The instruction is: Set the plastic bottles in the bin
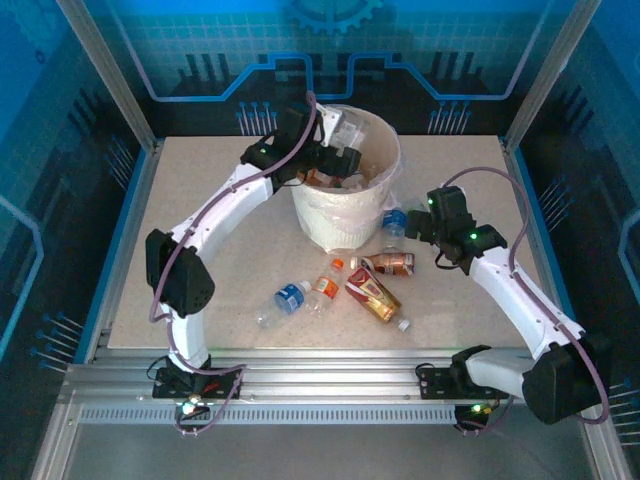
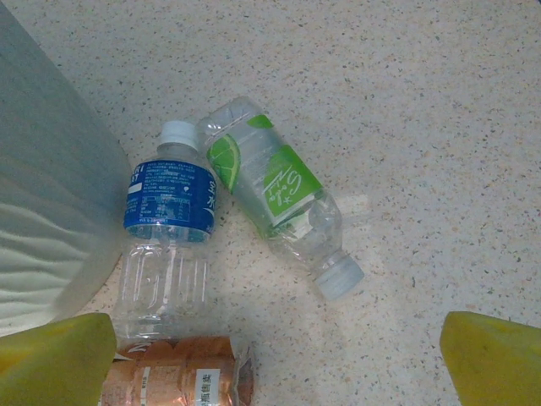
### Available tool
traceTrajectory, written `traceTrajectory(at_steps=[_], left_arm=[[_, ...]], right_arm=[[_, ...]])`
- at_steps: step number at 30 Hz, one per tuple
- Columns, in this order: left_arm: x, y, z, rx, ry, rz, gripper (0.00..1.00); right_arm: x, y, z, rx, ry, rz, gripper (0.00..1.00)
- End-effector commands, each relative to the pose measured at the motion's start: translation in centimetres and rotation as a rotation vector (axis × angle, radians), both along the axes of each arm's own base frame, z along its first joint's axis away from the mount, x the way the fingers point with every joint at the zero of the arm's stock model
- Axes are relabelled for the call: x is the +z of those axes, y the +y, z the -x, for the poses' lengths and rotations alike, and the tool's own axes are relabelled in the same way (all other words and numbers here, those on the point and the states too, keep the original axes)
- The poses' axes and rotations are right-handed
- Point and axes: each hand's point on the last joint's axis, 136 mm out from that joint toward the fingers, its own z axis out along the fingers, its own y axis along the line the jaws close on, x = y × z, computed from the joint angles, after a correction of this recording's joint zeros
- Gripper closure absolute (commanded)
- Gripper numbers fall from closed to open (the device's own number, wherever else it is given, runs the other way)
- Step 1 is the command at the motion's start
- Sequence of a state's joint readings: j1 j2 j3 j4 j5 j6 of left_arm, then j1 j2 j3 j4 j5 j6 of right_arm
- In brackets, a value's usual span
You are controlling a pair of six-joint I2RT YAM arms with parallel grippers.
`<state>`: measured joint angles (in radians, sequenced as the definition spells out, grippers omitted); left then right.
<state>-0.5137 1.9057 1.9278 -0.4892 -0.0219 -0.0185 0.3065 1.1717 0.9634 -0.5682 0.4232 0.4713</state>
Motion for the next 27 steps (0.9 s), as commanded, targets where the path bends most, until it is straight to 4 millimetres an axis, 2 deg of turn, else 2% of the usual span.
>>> traceTrajectory(at_steps=[1, 4, 8, 13, 17, 23, 27], left_arm=[[2.6, -0.5, -0.2, -0.013, -0.061, 0.002, 0.01], [3.1, -0.4, -0.2, -0.014, -0.069, -0.002, 0.01], [2.8, -0.4, -0.2, -0.022, -0.067, -0.018, 0.01], [2.5, -0.2, -0.4, -0.019, -0.076, -0.047, 0.01], [3.0, -0.2, -0.2, -0.028, -0.088, -0.045, 0.01], [5.6, 0.6, 0.8, -0.019, -0.134, -0.032, 0.01], [7.9, 2.1, 2.3, 0.016, -0.17, -0.015, 0.01]], right_arm=[[1.3, -0.1, 0.0, -0.004, -0.02, -0.015, 0.0], [1.6, 0.0, -0.1, 0.0, -0.029, -0.022, 0.0], [2.0, 0.1, -0.2, 0.012, -0.036, -0.021, 0.0], [4.6, 0.8, -1.0, 0.051, -0.082, -0.03, 0.0], [5.9, 1.0, -1.2, 0.063, -0.108, -0.038, 0.0], [6.0, 0.9, -1.1, 0.061, -0.105, -0.031, 0.0], [6.1, 0.7, -0.9, 0.056, -0.104, -0.03, 0.0]])
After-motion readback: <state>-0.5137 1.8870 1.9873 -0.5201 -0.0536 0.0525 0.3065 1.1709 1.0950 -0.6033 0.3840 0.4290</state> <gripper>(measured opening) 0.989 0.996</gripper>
